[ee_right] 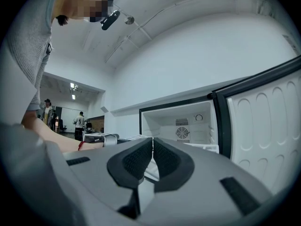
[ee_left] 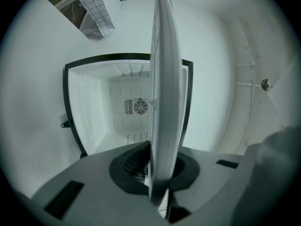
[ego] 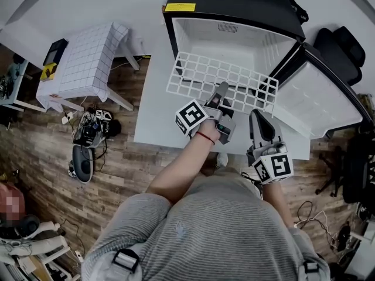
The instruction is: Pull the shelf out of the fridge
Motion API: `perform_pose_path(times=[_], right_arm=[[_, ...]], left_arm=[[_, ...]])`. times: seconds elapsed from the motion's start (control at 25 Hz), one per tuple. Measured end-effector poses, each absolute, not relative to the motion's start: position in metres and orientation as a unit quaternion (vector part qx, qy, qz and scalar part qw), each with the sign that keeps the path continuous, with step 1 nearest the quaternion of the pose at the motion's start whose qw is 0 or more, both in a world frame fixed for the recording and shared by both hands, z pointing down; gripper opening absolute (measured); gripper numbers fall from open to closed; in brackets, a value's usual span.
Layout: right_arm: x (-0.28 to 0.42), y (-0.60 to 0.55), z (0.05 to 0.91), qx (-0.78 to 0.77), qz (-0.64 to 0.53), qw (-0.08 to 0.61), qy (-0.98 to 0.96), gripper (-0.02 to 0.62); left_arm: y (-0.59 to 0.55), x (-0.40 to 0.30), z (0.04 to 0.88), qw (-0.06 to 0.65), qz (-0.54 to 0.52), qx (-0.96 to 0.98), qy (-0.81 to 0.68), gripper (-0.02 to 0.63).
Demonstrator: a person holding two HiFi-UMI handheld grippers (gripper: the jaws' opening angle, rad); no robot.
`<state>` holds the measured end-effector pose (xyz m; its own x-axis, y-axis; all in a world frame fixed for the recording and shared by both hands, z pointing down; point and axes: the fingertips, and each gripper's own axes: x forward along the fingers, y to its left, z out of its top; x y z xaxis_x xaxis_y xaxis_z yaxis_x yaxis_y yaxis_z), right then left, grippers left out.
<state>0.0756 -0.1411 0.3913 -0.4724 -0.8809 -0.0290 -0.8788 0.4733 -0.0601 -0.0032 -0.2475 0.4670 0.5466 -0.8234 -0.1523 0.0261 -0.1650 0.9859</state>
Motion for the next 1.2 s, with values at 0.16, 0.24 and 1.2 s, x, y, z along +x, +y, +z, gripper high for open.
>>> perform_pose_path(times=[0.16,0.24,1.2], right_arm=[[0.064,-0.134,0.389,-0.505,-0.015,0.029,0.863,0.014],[0.057,-0.128,0.389,-0.500,-0.015,0.030,0.865,0.014],[-0.016,-0.036,0.335,-0.437,0.022,0.064,0.897,0.014]], left_arm=[[-0.234,-0.010,0.464,0.574,-0.363,0.672,-0.296,0.037],[-0.225,-0.013,0.464,0.580,-0.365,0.667,-0.290,0.037],[-0.158,-0.082,0.428,0.568,-0.407,0.639,-0.321,0.037]])
